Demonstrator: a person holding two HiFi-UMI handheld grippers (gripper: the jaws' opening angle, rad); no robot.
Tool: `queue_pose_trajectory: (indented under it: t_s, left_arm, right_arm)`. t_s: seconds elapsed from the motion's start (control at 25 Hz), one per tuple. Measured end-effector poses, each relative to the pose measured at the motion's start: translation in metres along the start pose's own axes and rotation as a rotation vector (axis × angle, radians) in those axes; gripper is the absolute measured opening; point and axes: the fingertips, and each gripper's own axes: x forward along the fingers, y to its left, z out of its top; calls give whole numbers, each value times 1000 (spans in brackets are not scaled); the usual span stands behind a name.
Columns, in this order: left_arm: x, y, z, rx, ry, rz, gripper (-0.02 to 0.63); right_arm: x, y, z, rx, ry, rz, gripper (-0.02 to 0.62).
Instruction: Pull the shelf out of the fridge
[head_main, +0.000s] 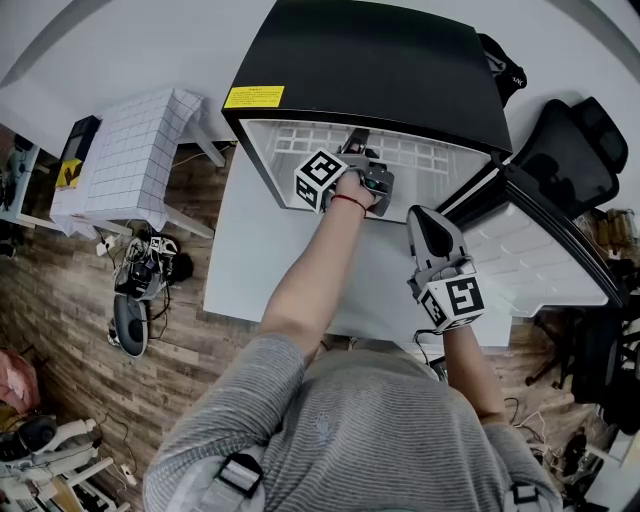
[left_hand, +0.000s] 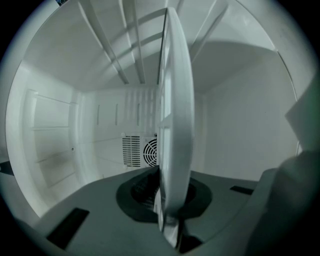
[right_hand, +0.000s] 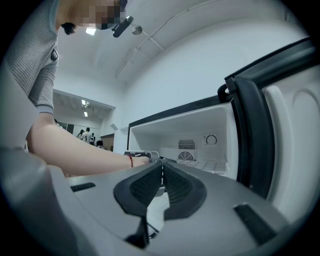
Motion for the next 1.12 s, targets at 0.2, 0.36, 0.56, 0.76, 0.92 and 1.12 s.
queue_pose_trajectory:
  t_s: [0.2, 0.36, 0.56, 0.76, 0.92, 1.12]
  left_arm:
    - [0, 0, -1, -5, 4, 0, 37]
    - [-3, -1, 0, -1, 5, -3, 37]
    - [-12, -3, -5, -1, 11, -11, 37]
    - [-16, -3, -4, -5, 9, -9, 37]
    - [-16, -3, -3, -6, 5, -13, 37]
    - [-17, -3, -4, -5, 4, -8, 37]
  right_arm:
    - [-3, 0, -1, 0, 4, -6, 14]
    - [-3, 2, 0, 0, 5, -9, 14]
    - [-4, 1, 1, 5, 0, -12, 14]
    - [-5, 5, -1, 5, 2, -13, 14]
    - [-6, 4, -1, 7, 3, -19, 14]
    - [-9, 3, -1, 7, 2, -23, 14]
